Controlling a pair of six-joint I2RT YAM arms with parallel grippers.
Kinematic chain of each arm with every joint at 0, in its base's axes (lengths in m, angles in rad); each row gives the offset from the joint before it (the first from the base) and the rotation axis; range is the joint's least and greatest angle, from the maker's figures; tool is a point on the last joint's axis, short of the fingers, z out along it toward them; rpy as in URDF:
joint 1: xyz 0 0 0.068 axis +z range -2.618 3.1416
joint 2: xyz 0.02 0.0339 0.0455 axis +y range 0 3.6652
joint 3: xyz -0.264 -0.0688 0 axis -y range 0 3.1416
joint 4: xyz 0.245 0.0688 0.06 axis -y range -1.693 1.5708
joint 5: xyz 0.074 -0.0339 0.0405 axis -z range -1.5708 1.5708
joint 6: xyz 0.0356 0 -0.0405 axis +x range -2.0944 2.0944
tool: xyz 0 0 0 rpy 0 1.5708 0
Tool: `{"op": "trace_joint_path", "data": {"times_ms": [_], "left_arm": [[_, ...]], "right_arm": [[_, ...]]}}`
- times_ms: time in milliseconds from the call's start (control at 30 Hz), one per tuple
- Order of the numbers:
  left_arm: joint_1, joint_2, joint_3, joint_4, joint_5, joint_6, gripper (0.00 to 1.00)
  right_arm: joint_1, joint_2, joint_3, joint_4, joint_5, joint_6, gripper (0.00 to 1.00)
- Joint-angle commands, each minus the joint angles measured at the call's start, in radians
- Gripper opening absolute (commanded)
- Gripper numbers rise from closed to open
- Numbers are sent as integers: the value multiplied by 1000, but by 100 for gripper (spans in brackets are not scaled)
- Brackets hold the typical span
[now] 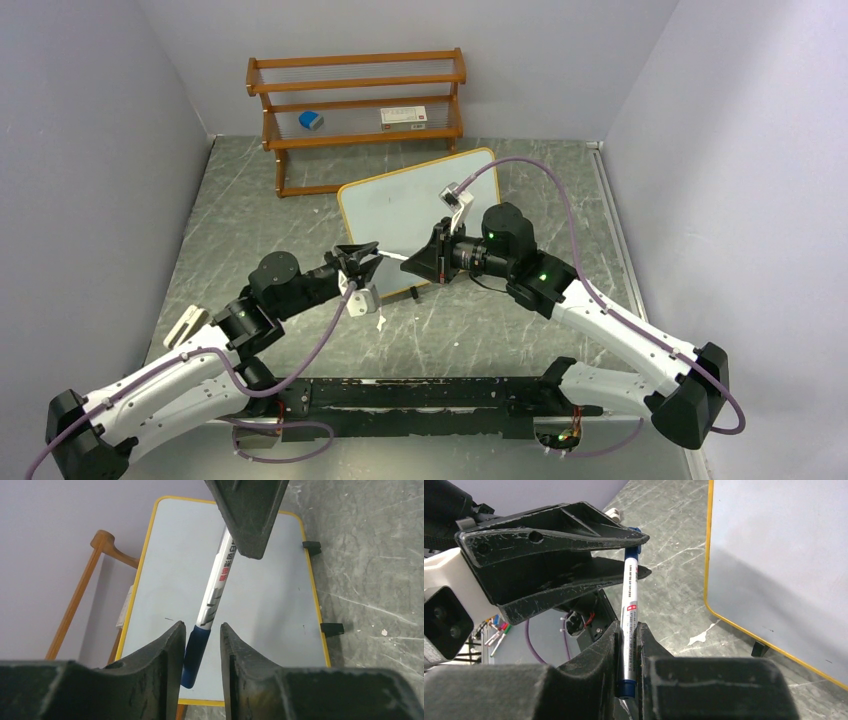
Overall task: Write a sentence on the whiteboard
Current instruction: Open the whiteboard marker at the center of the board.
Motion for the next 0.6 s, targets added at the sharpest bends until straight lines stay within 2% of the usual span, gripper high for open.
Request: {"op": "trace_joint_path", "data": {"times_ms": [0, 100, 200, 233, 367, 400, 500, 567], "left_arm": [[-10, 3, -17, 32, -39, 31, 37], [-10, 13, -16, 23, -60, 45, 39], [-11, 9, -19, 32, -63, 39, 35], [-11, 10, -20, 34, -60, 37, 32], [-11, 18, -13, 22, -48, 25, 8], [-11, 18, -13, 22, -44, 19, 5], [-11, 11, -21, 28, -33, 7, 5], [-11, 8, -24, 25, -29, 9, 5]], "right_arm": [[-8, -25, -2, 42, -20, 21, 0], [-8, -26, -1, 41, -22, 21, 0], [-8, -28, 0, 35, -18, 17, 0], [-8, -29, 0, 35, -16, 16, 0], [-8, -30, -10, 55, -15, 27, 0], [-8, -34, -16, 66, -12, 34, 2], [-8, -41, -38, 110, -7, 63, 21], [-8, -36, -40, 113, -18, 70, 26]]}}
